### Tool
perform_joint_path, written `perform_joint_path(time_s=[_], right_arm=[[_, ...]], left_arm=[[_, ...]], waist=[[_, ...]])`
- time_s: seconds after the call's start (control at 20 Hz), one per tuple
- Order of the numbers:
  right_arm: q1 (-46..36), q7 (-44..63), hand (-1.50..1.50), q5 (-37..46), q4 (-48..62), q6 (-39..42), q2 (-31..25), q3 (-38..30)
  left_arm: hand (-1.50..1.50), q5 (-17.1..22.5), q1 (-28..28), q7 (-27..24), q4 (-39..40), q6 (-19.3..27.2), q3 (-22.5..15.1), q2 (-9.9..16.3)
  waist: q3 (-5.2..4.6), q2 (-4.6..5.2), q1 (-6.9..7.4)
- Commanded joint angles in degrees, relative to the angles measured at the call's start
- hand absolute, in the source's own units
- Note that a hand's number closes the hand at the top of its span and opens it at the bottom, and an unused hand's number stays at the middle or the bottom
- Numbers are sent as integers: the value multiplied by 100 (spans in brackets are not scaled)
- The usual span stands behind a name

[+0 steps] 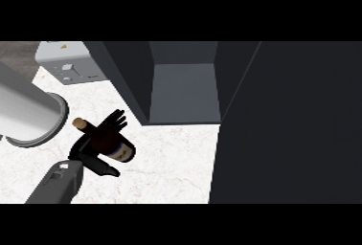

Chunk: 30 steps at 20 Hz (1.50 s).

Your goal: Pick up the wine, place it into the cabinet and close the cabinet

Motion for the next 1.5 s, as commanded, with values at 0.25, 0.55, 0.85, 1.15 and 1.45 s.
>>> perform_joint_path(time_s=[0.25,0.55,0.85,1.15,1.45], right_arm=[[-220,552,-150,82,-402,-194,24,222],[-98,283,-150,-154,-331,-72,-8,-35],[302,374,-150,-331,-568,38,-79,-75],[215,325,-150,-235,-432,70,-40,5],[-165,433,-150,-193,-271,-21,-37,-205]], left_arm=[[-150,-87,-38,-883,252,-633,-204,-228],[-150,17,-89,-1141,335,-749,-177,-177],[150,149,-215,-1192,440,-418,-78,-328],[150,243,-222,-1054,726,-556,-116,-606],[150,397,-453,-611,546,-826,-152,-701]], waist=[[-1,-16,37],[2,-6,20],[6,-9,-9],[2,5,-23],[4,-13,47]])
